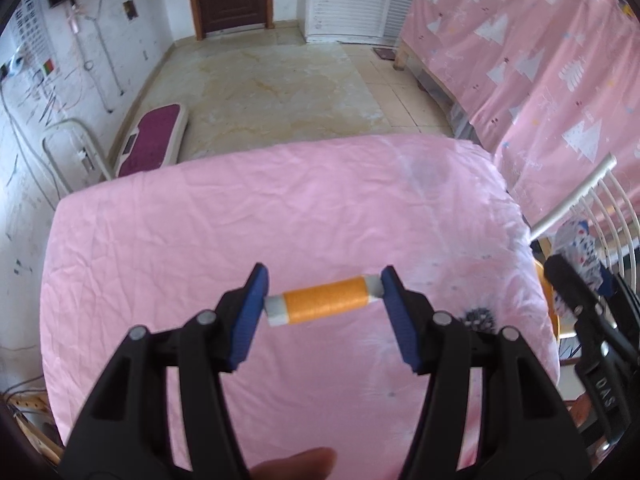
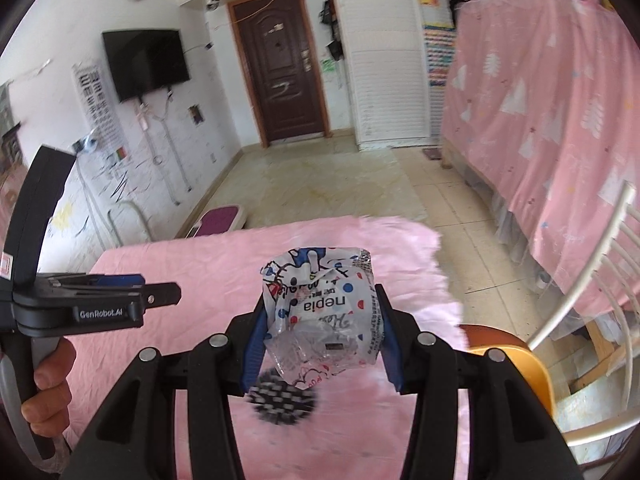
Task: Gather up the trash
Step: 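Carry the orange cylinder and white plastic bag to the orange bin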
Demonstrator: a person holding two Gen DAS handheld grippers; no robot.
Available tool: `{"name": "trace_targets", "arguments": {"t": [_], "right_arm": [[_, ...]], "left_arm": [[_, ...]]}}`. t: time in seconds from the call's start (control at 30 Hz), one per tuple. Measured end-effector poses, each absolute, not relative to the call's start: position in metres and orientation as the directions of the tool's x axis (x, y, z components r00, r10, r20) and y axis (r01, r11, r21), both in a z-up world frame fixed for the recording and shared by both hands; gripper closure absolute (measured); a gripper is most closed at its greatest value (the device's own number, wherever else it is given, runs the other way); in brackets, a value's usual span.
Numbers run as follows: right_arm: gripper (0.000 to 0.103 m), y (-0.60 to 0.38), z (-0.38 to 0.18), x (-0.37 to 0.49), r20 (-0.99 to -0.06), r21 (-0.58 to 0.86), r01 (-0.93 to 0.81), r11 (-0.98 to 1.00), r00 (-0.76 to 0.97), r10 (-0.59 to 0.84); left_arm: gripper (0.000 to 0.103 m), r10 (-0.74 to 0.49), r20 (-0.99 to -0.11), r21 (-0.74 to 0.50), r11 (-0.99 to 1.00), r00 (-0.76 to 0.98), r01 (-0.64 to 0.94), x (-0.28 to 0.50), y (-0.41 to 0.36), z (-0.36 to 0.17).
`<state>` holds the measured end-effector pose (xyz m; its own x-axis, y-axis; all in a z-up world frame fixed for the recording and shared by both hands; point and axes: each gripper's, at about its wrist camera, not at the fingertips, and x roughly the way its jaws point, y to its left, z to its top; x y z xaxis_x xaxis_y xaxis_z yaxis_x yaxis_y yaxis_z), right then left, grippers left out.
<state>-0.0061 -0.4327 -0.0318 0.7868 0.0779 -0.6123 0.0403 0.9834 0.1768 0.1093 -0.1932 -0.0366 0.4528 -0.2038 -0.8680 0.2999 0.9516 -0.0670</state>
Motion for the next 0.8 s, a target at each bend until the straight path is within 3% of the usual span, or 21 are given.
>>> {"name": "trace_targets", "arguments": {"t": [0.8], "right_arm": [[0.065, -0.590, -0.045, -0.105, -0.556, 0.278, 0.280, 0.919, 0.827, -0.083]], "left_arm": [[0.047, -0.261, -0.886, 0.032, 0.791, 0.384, 0.610, 0.037, -0.387, -0.044]]}}
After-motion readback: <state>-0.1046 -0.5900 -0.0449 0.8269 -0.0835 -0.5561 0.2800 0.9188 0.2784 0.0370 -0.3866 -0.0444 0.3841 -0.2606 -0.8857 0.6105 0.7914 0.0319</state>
